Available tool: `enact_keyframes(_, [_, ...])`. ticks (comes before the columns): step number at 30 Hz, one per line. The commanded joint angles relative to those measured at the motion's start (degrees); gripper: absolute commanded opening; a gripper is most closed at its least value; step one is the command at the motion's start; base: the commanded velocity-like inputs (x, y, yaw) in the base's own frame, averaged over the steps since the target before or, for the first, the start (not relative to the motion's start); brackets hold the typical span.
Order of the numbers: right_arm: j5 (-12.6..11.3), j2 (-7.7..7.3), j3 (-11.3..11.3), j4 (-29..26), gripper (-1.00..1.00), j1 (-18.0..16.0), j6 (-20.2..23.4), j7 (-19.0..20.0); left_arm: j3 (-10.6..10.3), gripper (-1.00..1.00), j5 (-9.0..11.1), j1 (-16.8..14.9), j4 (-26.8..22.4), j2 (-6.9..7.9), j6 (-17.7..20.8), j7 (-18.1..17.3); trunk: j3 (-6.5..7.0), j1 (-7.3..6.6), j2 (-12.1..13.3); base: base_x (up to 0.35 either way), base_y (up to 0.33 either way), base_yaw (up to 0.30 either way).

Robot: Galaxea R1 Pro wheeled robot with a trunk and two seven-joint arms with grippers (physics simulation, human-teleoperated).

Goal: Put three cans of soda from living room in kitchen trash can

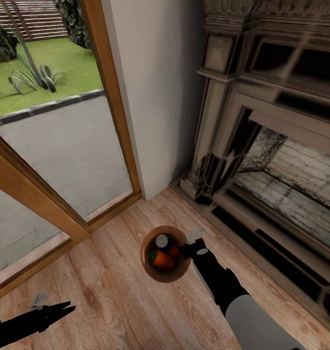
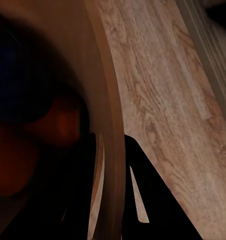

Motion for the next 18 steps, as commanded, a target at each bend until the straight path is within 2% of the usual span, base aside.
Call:
enact_keyframes(1, [-0.3, 0.02, 0.0, -0.1, -1.0, 0.0, 0.0, 0.3, 0.0, 1.0, 0.0, 0.0, 0.0, 0.0, 0.0, 0.0, -0.09, 0.0, 0.0, 0.0, 0.0, 0.0])
enact_keyframes(4, [-0.3, 0.02, 0.0, -0.1, -1.0, 0.0, 0.0, 0.3, 0.0, 1.0, 0.0, 0.0, 0.0, 0.0, 0.0, 0.0, -0.26, 0.0, 0.0, 0.0, 0.0, 0.0])
enact_keyframes(18, [-0.3, 0.02, 0.0, -0.1, -1.0, 0.0, -0.1, 0.3, -0.2, 1.0, 0.0, 0.0, 0.0, 0.0, 0.0, 0.0, -2.87, 3.07, -5.6, 0.0, 0.0, 0.0])
